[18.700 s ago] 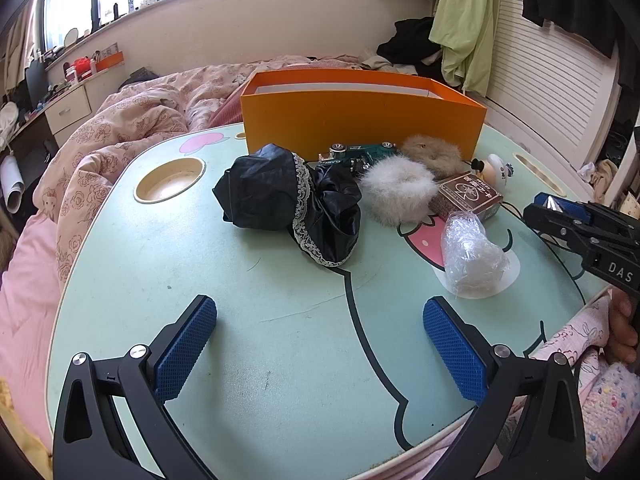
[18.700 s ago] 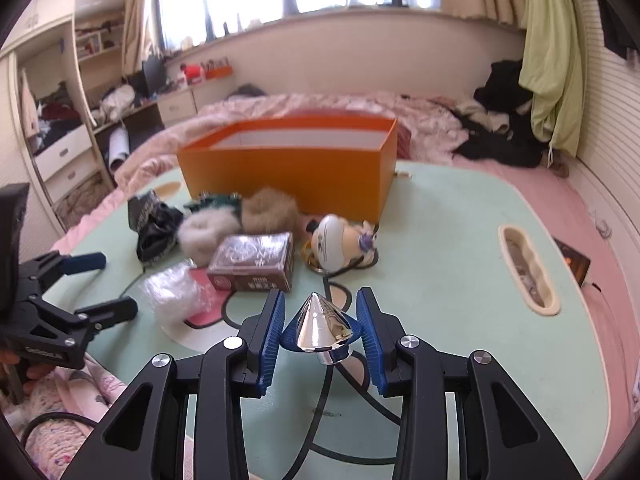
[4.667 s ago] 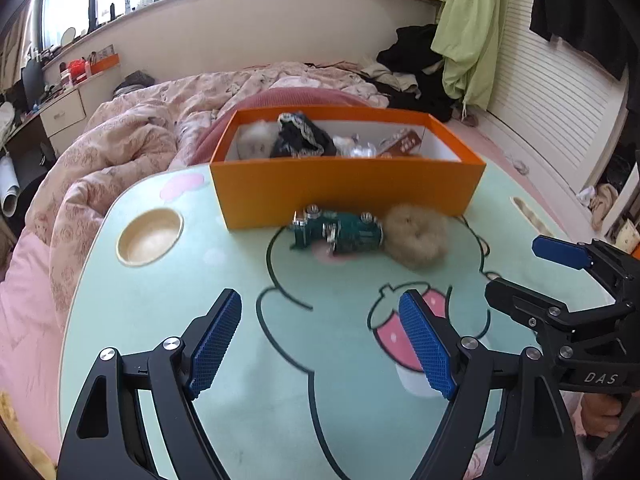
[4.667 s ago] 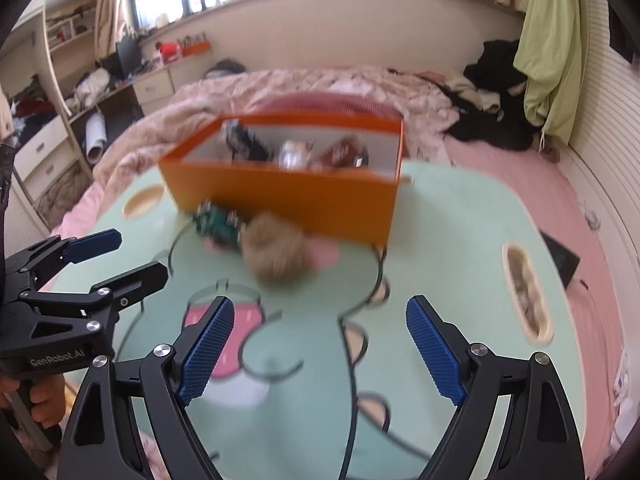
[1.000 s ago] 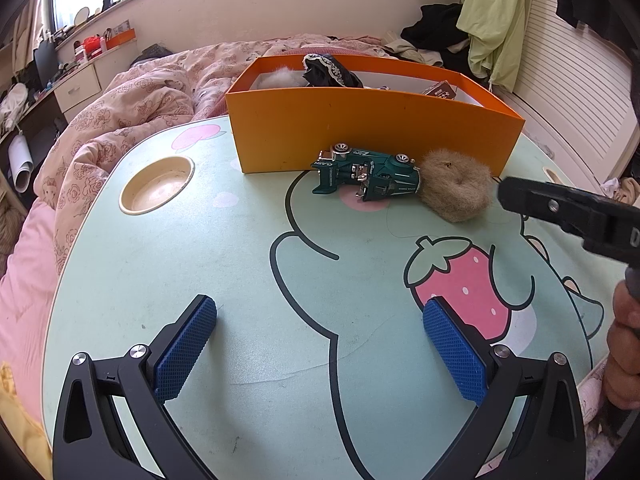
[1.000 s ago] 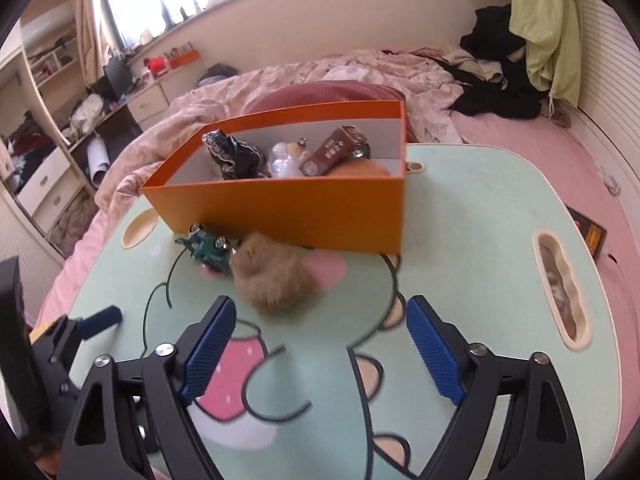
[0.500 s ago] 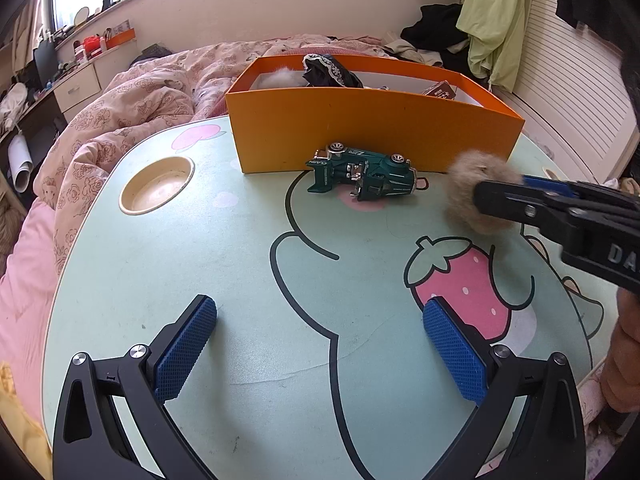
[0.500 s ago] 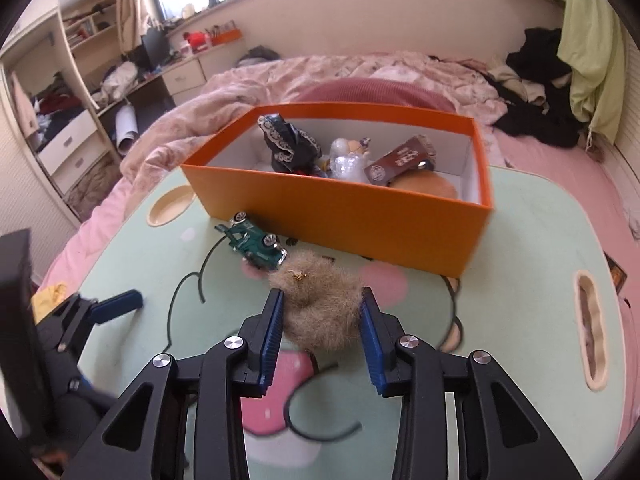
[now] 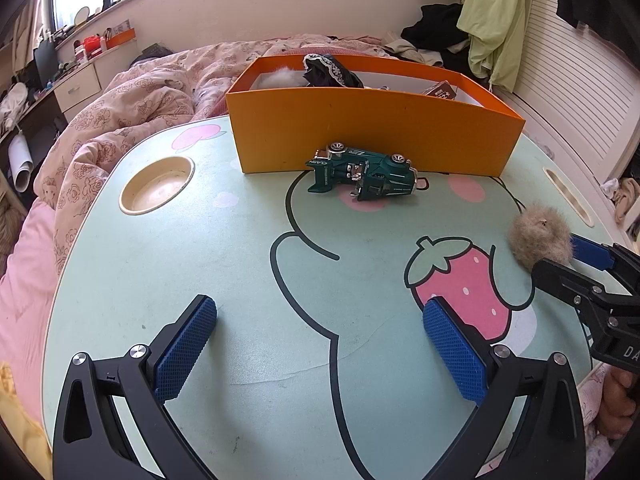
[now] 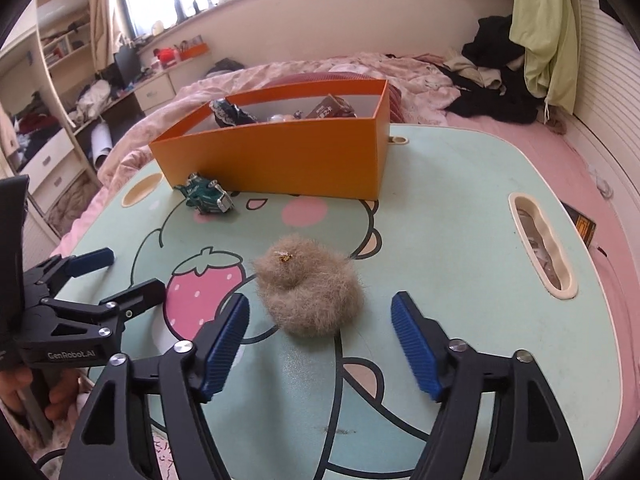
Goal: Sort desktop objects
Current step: 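Reach to the brown pompom and grasp it with the right gripper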
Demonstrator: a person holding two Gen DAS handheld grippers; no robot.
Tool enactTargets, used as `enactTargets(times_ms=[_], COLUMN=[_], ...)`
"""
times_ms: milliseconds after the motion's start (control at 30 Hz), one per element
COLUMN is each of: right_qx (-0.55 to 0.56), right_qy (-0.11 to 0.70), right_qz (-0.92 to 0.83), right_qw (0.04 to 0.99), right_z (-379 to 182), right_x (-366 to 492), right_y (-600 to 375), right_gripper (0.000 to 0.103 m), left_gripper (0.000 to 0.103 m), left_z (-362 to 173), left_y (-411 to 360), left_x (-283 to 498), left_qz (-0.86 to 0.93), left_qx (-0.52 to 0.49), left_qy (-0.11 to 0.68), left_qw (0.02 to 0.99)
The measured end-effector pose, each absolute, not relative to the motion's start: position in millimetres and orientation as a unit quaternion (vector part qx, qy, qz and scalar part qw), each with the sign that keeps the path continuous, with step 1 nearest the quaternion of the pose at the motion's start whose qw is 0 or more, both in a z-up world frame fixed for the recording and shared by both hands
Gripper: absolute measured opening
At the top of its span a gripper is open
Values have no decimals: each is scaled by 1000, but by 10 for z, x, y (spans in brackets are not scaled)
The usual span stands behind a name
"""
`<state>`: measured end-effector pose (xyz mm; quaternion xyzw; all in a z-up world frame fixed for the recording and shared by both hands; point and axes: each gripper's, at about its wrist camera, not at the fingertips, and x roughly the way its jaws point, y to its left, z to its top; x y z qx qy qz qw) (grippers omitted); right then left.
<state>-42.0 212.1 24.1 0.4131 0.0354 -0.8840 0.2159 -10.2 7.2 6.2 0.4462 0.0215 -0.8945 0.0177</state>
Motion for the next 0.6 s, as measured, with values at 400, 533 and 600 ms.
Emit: enactTargets(times_ms=[400,533,600], right_qx=[398,356,331], right_qy=[87,82,72], right_qz=[-886,-898,-908], right_qw=[221,246,245], right_z=[184,266,338], right_x=[-485,-330,-259], right_y=[1918,1922,1977], right_gripper=[47,37,37], left_gripper=[103,103,103], left_z=[61,61,61], left_y=[69,71,71], left_x=[-106,-106,-107], left_qz=[-895,-895,-894], left_qx=[446,446,446], left_qy=[21,21,21], left_qw=[18,17,17])
